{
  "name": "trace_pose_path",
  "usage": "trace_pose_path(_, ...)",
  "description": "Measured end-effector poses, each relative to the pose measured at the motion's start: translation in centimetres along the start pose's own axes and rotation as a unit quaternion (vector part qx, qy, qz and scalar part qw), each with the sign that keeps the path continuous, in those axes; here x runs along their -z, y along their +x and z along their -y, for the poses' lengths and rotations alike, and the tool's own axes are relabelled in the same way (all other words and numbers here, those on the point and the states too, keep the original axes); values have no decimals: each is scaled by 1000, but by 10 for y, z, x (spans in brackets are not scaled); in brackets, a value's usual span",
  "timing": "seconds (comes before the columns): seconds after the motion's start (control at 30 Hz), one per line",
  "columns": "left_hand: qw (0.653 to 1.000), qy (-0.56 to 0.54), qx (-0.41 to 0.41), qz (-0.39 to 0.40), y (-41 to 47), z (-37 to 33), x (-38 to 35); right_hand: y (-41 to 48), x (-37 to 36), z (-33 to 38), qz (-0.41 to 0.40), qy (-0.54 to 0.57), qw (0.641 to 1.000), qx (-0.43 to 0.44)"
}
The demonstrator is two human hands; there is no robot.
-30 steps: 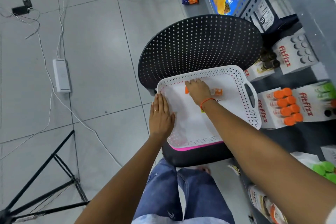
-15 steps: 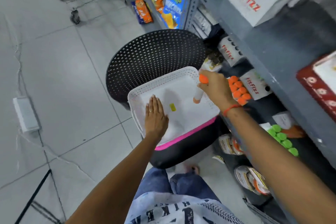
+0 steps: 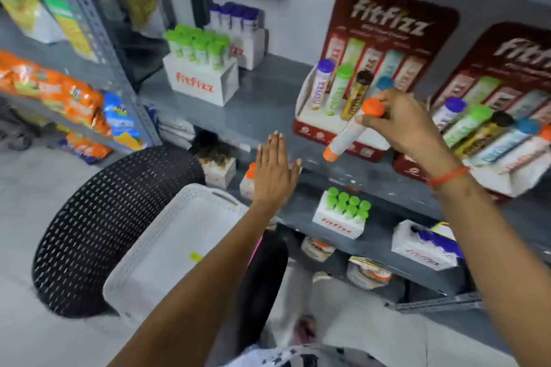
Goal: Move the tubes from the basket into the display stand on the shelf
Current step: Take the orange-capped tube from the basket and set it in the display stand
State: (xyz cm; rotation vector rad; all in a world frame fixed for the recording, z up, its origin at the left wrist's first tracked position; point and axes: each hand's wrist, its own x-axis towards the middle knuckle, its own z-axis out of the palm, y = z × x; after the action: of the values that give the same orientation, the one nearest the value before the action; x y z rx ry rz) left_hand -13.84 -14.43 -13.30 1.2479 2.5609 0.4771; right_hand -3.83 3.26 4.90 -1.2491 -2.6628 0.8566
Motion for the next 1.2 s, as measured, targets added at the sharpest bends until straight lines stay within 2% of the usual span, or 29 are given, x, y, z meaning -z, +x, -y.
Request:
trace_pose_path(0.1,999,3,-11,48,6,-17,2,-8,39,-16,-12,-18,999,-39)
trace_pose_path(0.2,990,38,-14,138,8,-34,-3,-15,69,-36,-59,-14,995,-85)
trace_pose_path(0.3,981,77,-53,168,6,-52,-9,-30,92,-51,-98,1,985,-143)
trace_pose_path(0.47,969,94,-157,164,6,-119,-15,-82,140,-96,-154,42,958,-237)
trace_pose_path(0.67,943,107,-272,156,7,-209,-13,-150,206,-131,-217,33,922,-319)
trace_pose_path(0.8,928,104,-331,139,5,-258,-6,-188,233,-152,-289,-45,893,-341)
trace_pose_path(0.9,915,106,-366,134,-1,-285,-5,-215,248,-160,-301,-78,874,-374)
trace_pose_path(1.0,903,119,-394,120,-5,-306,-2,-235,264,-165,-297,-60,867,-395)
trace_pose_path(1.2,896,132,-412,96,2,-323,4,-238,277,-167,-269,-69,883,-378)
